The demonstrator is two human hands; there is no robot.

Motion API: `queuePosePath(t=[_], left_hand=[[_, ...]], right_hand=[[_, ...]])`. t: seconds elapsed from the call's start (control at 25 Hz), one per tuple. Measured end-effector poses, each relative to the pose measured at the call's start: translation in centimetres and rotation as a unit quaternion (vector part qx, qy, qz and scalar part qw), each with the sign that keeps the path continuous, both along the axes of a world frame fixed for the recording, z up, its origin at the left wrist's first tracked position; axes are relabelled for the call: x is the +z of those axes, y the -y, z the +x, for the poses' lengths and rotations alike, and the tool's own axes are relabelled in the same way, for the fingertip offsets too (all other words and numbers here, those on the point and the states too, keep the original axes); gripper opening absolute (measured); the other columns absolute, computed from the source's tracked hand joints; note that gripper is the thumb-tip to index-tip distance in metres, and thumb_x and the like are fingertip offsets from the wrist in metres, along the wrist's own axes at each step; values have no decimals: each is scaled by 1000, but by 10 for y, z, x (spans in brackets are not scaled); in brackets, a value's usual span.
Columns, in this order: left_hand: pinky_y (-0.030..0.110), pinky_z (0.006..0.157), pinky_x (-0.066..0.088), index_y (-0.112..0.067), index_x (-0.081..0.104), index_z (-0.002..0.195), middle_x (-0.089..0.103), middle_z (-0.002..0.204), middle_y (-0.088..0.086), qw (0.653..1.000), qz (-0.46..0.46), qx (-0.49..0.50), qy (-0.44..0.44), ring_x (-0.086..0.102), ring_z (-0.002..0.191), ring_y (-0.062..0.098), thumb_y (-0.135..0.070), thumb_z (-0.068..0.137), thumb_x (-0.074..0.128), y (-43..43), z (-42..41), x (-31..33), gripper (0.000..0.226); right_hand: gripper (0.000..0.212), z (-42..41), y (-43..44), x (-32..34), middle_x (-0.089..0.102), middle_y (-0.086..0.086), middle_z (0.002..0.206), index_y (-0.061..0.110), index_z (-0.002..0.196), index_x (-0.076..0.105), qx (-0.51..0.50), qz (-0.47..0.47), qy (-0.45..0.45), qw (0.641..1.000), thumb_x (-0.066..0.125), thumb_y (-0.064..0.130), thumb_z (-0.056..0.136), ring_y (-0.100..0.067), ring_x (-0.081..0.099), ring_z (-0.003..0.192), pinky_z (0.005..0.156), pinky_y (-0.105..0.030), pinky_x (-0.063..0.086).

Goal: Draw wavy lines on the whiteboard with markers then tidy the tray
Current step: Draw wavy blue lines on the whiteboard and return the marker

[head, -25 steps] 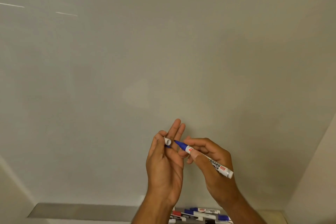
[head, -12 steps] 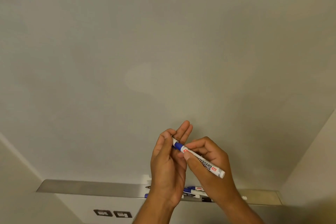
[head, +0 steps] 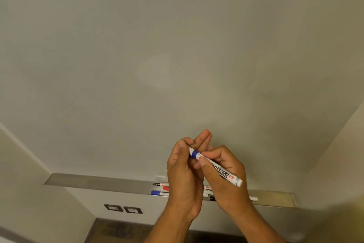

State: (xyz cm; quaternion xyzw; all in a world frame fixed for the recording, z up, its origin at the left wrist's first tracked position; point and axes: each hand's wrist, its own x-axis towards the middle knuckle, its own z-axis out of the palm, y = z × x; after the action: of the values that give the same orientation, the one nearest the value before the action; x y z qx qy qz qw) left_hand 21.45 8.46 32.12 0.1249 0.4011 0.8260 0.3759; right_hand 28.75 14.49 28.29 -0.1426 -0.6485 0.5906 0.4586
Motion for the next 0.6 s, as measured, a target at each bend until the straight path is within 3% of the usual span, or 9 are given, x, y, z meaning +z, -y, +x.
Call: queuePosePath(t=[0.36, 0.52, 0.6], left_hand=[[55, 121, 42, -8, 55, 109, 75, 130, 17, 996, -48, 70, 6, 70, 126, 29, -29, 115, 36, 8, -14, -40, 29], [52, 120, 44, -8, 58, 110, 77, 125, 14, 991, -78, 109, -3, 72, 122, 26, -29, 116, 34, 13, -43, -62, 32], [43, 114, 51, -12, 63, 115, 78, 126, 9, 984, -124, 125, -35, 74, 119, 18, -30, 115, 36, 15, -59, -73, 33]], right_hand=[[23, 16, -9, -24, 76, -8, 82, 25, 100, 73, -4, -95, 59, 994, 83, 34, 82, -30, 75, 75, 67, -37, 65], [5, 4, -8, -40, 79, -5, 83, 11, 96, 72, -2, -122, 94, 988, 72, 8, 92, -25, 77, 80, 73, -34, 65], [6, -9, -9, -47, 80, -2, 84, 11, 96, 73, -5, -122, 123, 985, 69, 6, 95, -21, 77, 81, 71, -29, 64]])
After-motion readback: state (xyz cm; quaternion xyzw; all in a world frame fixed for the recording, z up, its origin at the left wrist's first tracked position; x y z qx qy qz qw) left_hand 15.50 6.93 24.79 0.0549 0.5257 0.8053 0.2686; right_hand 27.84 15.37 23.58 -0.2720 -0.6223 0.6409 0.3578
